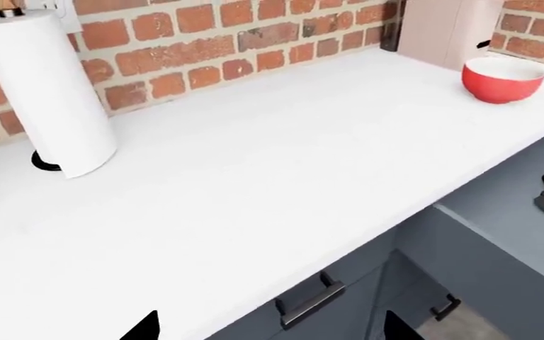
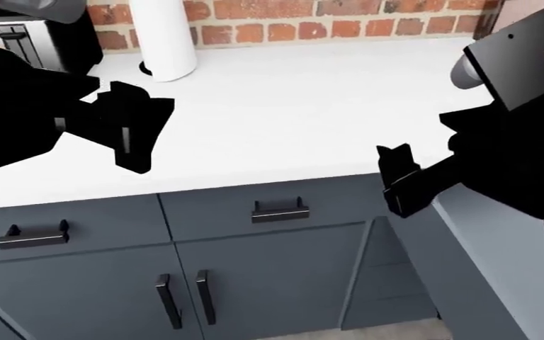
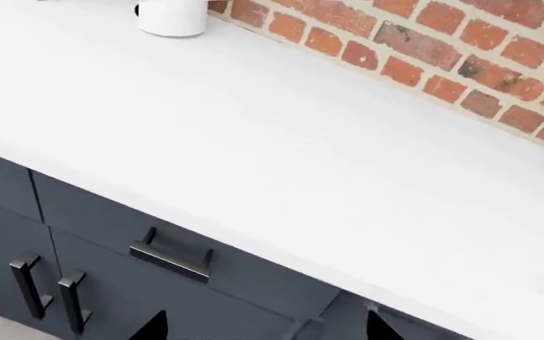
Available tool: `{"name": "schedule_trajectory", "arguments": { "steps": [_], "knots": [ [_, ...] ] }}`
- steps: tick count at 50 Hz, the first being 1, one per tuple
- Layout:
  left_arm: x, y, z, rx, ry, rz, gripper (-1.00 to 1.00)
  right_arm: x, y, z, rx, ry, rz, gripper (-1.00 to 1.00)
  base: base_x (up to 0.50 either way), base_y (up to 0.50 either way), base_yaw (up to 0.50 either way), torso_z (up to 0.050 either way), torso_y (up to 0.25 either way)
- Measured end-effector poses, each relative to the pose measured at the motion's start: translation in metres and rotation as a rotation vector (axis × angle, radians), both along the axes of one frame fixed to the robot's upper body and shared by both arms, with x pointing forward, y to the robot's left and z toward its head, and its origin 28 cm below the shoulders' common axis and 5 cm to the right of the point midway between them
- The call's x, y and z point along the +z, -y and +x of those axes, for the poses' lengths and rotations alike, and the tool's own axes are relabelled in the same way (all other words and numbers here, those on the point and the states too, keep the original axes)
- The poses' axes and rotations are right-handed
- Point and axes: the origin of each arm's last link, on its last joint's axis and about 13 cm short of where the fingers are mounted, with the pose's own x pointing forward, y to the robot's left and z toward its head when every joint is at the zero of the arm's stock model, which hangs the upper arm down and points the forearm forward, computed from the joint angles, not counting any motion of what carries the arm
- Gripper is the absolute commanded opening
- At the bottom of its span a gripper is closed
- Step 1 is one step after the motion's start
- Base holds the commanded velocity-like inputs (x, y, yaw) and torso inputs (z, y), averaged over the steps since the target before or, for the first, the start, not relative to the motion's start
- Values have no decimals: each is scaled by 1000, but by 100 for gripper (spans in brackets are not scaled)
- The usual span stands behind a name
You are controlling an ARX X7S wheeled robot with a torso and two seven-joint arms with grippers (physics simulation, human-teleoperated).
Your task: Place the bar in the bowl and close the drawer.
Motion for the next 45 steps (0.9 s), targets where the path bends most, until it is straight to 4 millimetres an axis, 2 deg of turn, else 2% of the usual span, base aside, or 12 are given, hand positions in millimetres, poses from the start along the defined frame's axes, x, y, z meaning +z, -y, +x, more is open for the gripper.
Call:
{"name": "schedule_trajectory", "arguments": {
  "steps": [13,45],
  "knots": [
    [-1,0,1,0,-3,1,100,-2,0,-1,5,-3,-3,100,230,-41,-500,0,0],
    [1,2,-1,-7,1,1,100,1,3,-6,6,-2,4,100,2,0,-500,0,0]
  ]
}}
